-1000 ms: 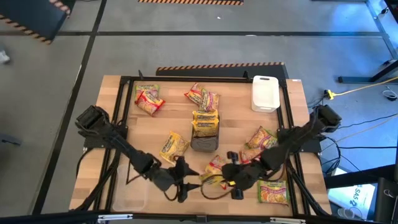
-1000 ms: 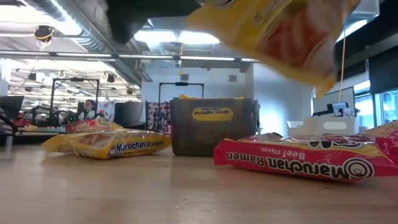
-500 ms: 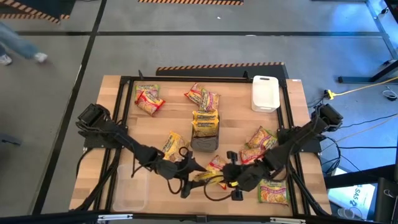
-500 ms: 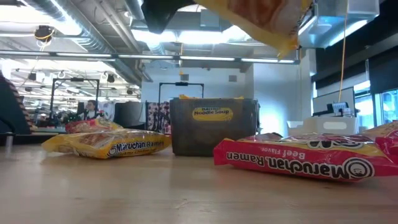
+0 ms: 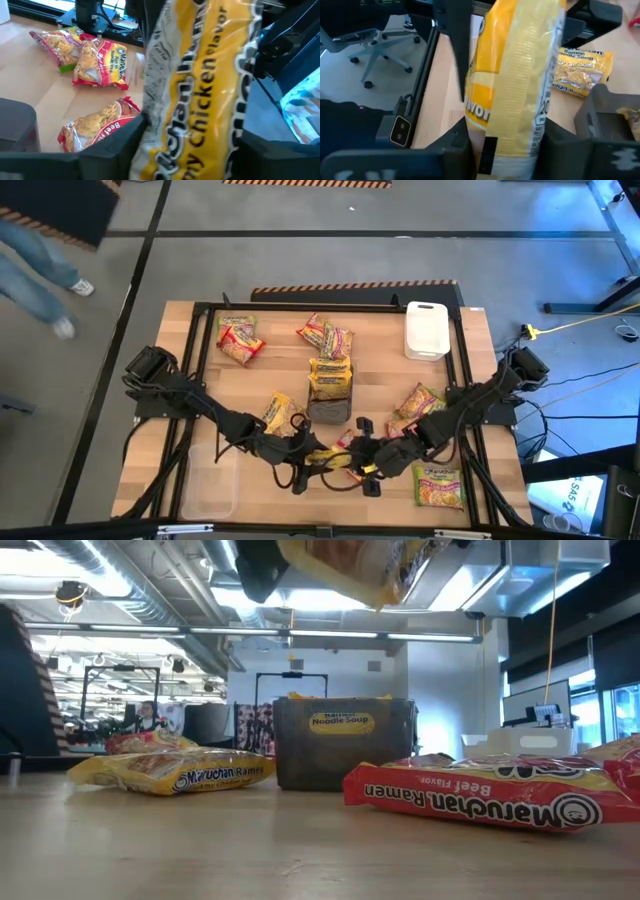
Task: Sort Maruchan noodles
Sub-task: Put the yellow noodle pack into the black bin
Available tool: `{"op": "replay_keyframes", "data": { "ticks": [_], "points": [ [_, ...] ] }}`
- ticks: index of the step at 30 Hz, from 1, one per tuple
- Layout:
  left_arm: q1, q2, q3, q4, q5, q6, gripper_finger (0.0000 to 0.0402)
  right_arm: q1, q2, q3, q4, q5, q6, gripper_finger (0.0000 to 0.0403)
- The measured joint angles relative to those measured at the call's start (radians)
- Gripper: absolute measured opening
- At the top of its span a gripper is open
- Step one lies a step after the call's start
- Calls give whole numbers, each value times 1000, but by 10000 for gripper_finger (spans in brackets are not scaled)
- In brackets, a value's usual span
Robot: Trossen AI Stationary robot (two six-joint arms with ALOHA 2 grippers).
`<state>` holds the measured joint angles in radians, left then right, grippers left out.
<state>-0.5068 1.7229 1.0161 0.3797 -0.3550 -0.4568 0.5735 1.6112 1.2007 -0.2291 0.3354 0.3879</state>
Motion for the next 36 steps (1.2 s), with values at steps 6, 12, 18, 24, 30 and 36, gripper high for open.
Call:
{"op": "replay_keyframes", "data": {
  "ticks": [6,12,18,24,30,36],
  "points": [
    [18,-3,0,-15,39,31,123,2,0,0,1,33,-1,142],
    [34,-65,0,-142,35,49,121,8,-41,27,-86,-10,-23,176],
    [73,-199,0,-344,-5,85,122,129,-165,28,-333,152,62,181],
    [190,-273,3,-436,53,203,123,245,-232,-57,-448,374,241,181],
    [355,-222,130,-670,192,294,124,293,-237,-197,-448,389,452,182],
    [472,-122,307,-905,313,379,125,299,-236,-324,-412,394,619,182]
  ]
}}
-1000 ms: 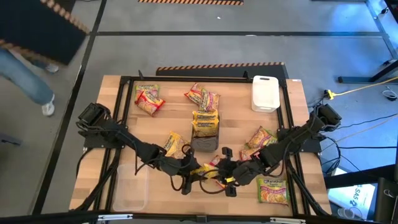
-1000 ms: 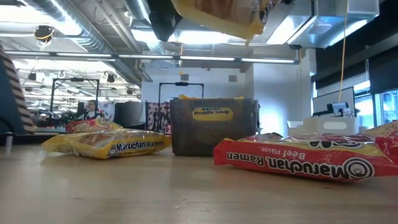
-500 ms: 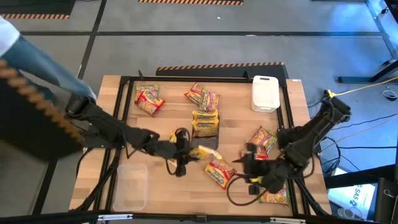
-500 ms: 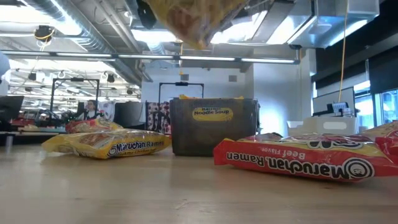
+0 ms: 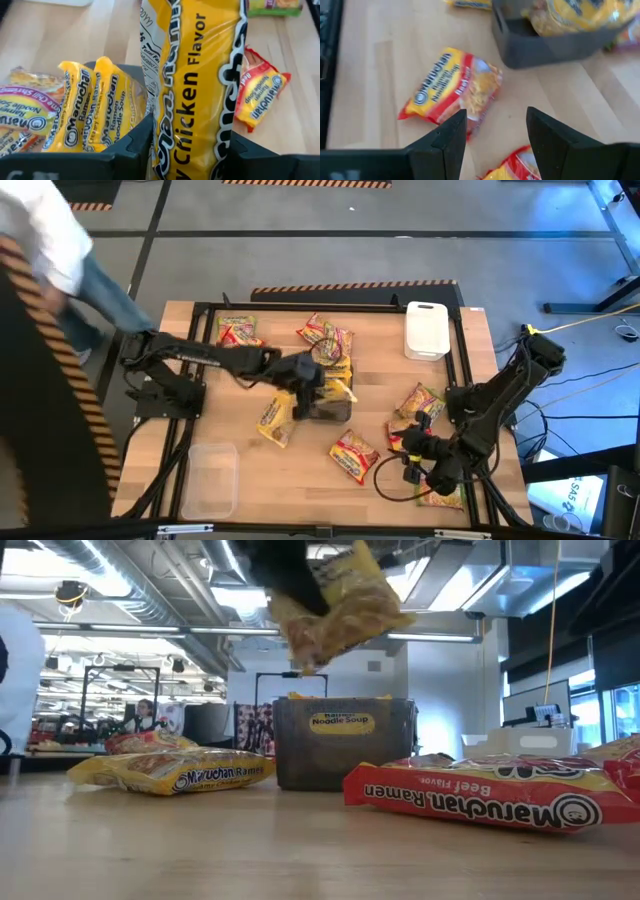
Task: Sort Maruchan noodles
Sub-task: Put the yellow noodle pack into the black bin
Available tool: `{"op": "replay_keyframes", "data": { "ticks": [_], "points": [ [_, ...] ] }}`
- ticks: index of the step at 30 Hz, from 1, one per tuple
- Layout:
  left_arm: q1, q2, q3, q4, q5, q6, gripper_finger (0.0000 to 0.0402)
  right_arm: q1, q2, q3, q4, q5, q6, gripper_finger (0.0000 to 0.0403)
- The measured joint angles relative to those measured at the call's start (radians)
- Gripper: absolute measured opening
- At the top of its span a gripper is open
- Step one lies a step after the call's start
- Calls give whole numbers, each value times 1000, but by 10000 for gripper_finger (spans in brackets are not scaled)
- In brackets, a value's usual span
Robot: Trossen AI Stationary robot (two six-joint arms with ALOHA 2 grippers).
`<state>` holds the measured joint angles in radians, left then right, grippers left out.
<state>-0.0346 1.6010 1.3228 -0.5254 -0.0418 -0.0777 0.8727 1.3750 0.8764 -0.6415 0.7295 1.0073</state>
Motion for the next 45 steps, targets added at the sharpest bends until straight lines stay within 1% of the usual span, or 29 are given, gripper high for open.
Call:
{"op": "replay_keyframes", "data": {
  "ticks": [1,4,5,9,12,23,33,36,39,42,45],
  "points": [
    [17,26,32,-17,23,6,125,-3,0,-14,4,1,17,182],
    [60,98,88,-118,39,20,125,-3,0,-46,23,19,36,182],
    [70,120,102,-112,43,31,125,-3,0,-50,24,23,38,182],
    [99,173,132,-127,76,44,126,-3,1,-52,37,32,38,182],
    [110,212,127,-182,87,46,126,-2,1,-52,55,38,32,182],
    [107,285,127,-157,91,62,126,-2,1,-52,76,40,9,182],
    [103,371,127,-119,114,89,127,-2,1,-52,107,39,7,182],
    [99,370,127,-113,105,90,140,-2,1,-52,111,32,7,182],
    [96,367,127,-113,75,92,165,-2,1,-52,113,31,5,182],
    [97,363,136,-122,74,92,185,-2,1,-52,117,32,-11,182],
    [97,363,166,-143,80,92,195,-2,1,-52,118,38,-17,182]
  ]
}}
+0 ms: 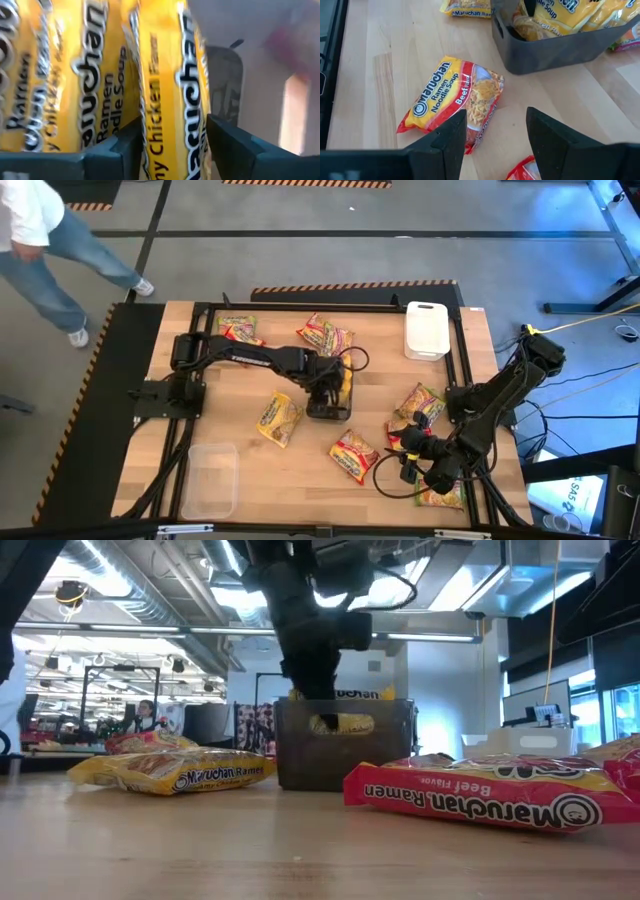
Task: Sort Maruchan noodles
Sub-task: Put the yellow noodle pack into the black bin, then move the yellow noodle pack to the bottom
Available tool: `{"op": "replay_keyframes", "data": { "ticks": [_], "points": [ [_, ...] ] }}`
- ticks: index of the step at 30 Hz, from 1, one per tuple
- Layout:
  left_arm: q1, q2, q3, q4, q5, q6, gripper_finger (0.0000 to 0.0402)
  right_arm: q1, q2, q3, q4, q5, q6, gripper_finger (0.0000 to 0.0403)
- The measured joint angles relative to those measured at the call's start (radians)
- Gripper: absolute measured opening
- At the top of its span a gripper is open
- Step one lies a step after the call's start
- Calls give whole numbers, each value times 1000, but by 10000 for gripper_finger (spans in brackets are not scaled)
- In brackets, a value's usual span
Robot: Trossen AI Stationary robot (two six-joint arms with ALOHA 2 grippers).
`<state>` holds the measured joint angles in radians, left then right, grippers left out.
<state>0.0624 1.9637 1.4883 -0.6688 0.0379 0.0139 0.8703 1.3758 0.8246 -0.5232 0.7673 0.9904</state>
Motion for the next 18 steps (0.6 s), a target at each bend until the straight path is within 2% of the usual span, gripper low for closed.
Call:
{"op": "replay_keyframes", "data": {
  "ticks": [3,11,15,18],
  "points": [
    [-1,-1,37,-29,-14,0,196,0,0,0,0,0,0,182],
    [-15,-1,201,-257,-128,-20,195,0,0,0,-1,0,-1,182],
    [-35,-2,308,-415,-181,-79,195,0,0,0,0,-1,-3,182],
    [-60,-6,337,-538,-186,-155,195,0,0,0,-1,-33,-7,182]
  ]
}}
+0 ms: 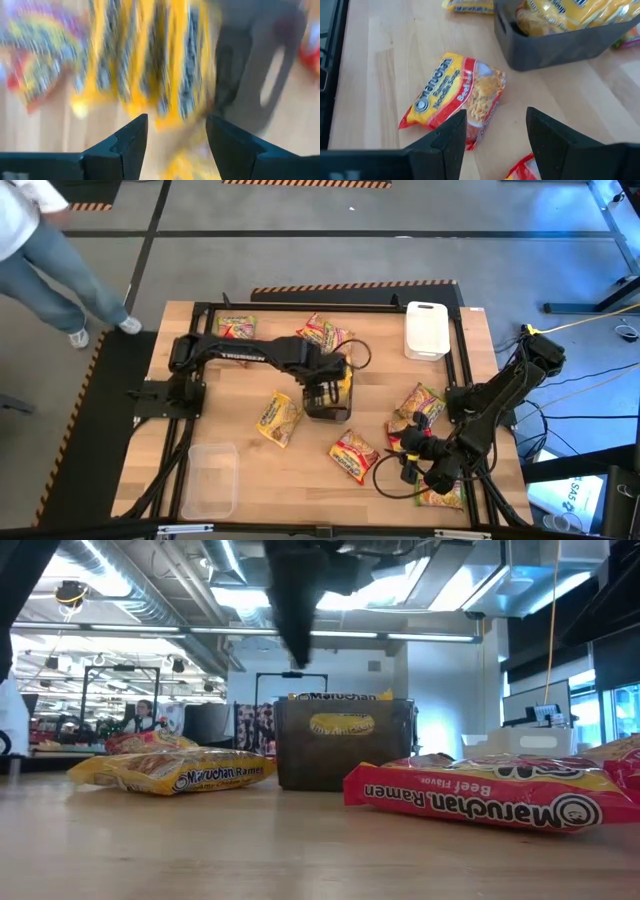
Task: Sort Maruchan noodles
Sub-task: Move the yellow noodle pack to the bottom
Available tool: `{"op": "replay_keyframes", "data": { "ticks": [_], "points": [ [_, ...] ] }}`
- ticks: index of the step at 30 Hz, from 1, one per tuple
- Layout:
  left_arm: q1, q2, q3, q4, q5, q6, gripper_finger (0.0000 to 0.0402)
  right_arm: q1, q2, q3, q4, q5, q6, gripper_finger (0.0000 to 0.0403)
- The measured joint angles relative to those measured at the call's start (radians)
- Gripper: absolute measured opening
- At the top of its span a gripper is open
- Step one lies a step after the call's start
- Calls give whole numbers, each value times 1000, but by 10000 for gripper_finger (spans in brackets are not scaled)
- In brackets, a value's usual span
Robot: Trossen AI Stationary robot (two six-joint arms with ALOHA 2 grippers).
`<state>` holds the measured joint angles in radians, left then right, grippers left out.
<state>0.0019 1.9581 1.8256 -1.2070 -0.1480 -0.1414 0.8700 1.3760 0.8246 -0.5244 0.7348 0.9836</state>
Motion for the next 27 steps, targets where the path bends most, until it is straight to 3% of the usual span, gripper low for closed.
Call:
{"op": "replay_keyframes", "data": {
  "ticks": [3,7,12,17,21,27],
  "points": [
    [-52,-35,-48,-94,-29,-100,195,-2,0,0,0,-3,-4,182],
    [-143,-135,-232,-42,-70,-238,195,-2,0,0,4,11,-5,182],
    [-219,-283,-525,201,-71,-481,195,-2,0,0,8,42,-24,182],
    [-247,-355,-750,400,-75,-862,195,-2,0,0,9,43,-27,182],
    [-244,-349,-831,503,-73,-984,195,-2,0,0,12,45,-27,182],
    [-228,-341,-884,612,-123,-1027,195,-2,0,0,19,59,-27,182]
  ]
}}
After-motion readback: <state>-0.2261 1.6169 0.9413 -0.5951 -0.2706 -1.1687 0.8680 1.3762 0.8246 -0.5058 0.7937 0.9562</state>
